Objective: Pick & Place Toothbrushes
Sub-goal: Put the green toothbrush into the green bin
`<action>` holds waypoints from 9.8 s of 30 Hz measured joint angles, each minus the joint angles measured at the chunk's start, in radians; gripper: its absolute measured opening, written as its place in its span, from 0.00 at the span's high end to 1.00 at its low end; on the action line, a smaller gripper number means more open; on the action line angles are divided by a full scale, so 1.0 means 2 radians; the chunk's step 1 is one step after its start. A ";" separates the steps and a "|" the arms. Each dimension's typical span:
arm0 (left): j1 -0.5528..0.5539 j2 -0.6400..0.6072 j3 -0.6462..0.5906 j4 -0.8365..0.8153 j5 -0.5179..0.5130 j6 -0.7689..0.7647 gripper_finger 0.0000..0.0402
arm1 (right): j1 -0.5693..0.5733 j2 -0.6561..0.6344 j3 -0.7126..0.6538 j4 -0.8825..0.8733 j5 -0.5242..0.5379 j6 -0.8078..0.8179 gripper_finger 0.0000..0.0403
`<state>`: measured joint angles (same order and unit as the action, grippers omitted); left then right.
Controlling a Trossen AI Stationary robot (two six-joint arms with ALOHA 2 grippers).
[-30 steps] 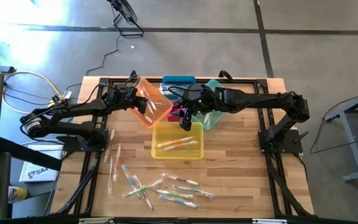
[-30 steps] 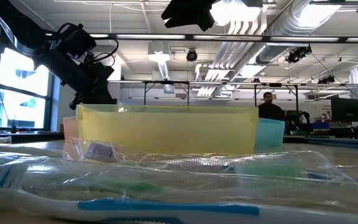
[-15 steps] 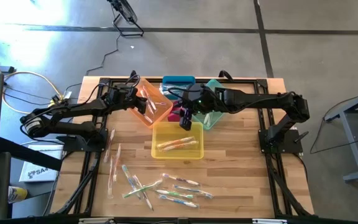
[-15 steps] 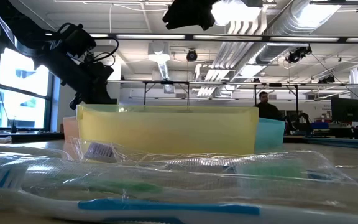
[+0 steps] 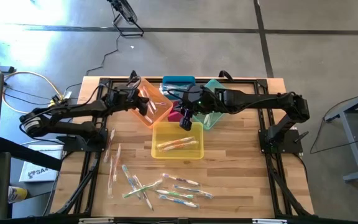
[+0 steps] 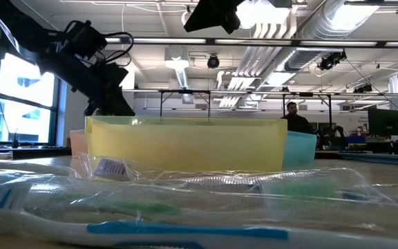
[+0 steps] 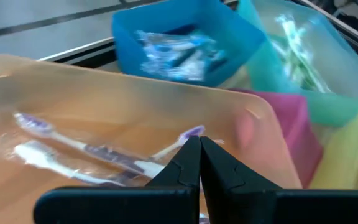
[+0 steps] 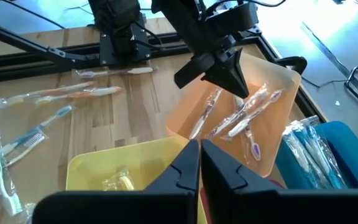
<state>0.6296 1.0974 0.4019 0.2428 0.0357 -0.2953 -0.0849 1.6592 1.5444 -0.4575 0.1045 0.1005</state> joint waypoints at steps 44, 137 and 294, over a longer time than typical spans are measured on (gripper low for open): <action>-0.076 -0.199 0.000 -0.090 0.005 0.067 1.00 | 0.020 -0.248 -0.350 0.299 0.025 -0.028 0.99; -0.639 0.239 0.415 -0.544 -0.118 -0.285 0.62 | 0.086 -0.254 -0.511 0.476 -0.013 0.119 0.99; -0.348 0.195 0.414 -0.094 -0.020 0.111 0.97 | 0.118 -0.121 -0.509 0.743 -0.014 0.015 0.47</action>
<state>-0.0654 1.4875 1.2303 0.0540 -0.0040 -0.0731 0.1509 1.4162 0.5262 1.0288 0.0761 0.1301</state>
